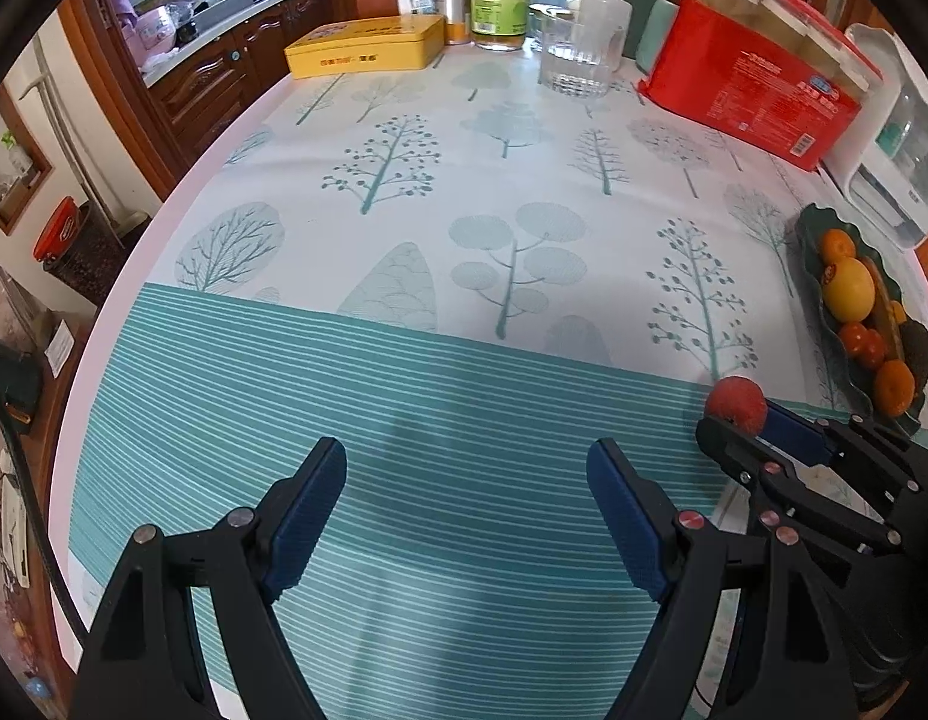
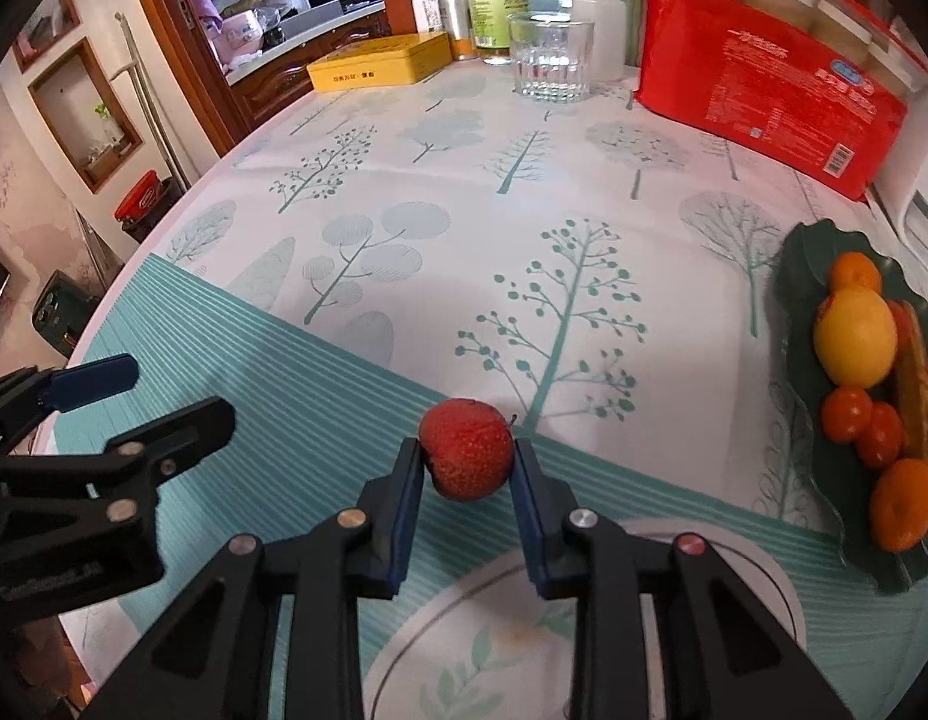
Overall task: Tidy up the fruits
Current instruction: 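Close the right tool around the last red lychee on the table, then lift and carry the lychee in the right tool over the green plate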
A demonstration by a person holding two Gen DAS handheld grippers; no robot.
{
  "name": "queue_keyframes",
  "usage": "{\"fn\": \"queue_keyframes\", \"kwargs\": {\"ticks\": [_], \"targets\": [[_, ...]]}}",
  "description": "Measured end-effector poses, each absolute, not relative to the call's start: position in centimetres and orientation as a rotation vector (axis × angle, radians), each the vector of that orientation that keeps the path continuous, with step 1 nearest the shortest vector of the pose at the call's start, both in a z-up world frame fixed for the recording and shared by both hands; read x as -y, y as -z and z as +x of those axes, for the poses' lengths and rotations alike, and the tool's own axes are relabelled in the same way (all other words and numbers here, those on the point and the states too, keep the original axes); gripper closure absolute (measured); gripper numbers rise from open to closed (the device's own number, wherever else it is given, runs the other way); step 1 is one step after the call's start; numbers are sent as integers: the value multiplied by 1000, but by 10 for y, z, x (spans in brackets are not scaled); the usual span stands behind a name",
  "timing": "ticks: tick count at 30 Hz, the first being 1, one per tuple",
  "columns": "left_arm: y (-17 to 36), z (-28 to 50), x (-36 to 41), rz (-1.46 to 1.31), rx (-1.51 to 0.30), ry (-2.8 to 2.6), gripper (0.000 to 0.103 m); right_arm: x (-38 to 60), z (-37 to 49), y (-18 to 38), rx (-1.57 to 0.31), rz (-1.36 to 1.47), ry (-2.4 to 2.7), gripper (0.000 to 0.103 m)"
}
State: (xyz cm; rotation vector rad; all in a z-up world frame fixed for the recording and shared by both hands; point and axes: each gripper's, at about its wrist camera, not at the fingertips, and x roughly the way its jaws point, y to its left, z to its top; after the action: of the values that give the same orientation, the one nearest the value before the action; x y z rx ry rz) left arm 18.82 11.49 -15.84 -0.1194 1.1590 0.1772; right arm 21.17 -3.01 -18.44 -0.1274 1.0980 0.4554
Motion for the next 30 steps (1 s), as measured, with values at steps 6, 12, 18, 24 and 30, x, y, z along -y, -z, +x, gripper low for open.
{"fn": "queue_keyframes", "kwargs": {"ticks": [6,12,18,24,30], "targets": [[152,185,-95,-98,-1164,-130,20,57,200,171,-1099,-75,-430,74],[142,182,-70,-77,-1154,-83,13,88,190,159,-1097,-26,-392,74],[128,182,-32,-32,-1130,-13,11,129,183,139,-1068,28,-325,74],[114,186,8,17,-1095,57,9,175,189,116,-1038,61,-224,74],[97,207,40,52,-1040,109,4,221,208,98,-1032,85,-120,74]]}}
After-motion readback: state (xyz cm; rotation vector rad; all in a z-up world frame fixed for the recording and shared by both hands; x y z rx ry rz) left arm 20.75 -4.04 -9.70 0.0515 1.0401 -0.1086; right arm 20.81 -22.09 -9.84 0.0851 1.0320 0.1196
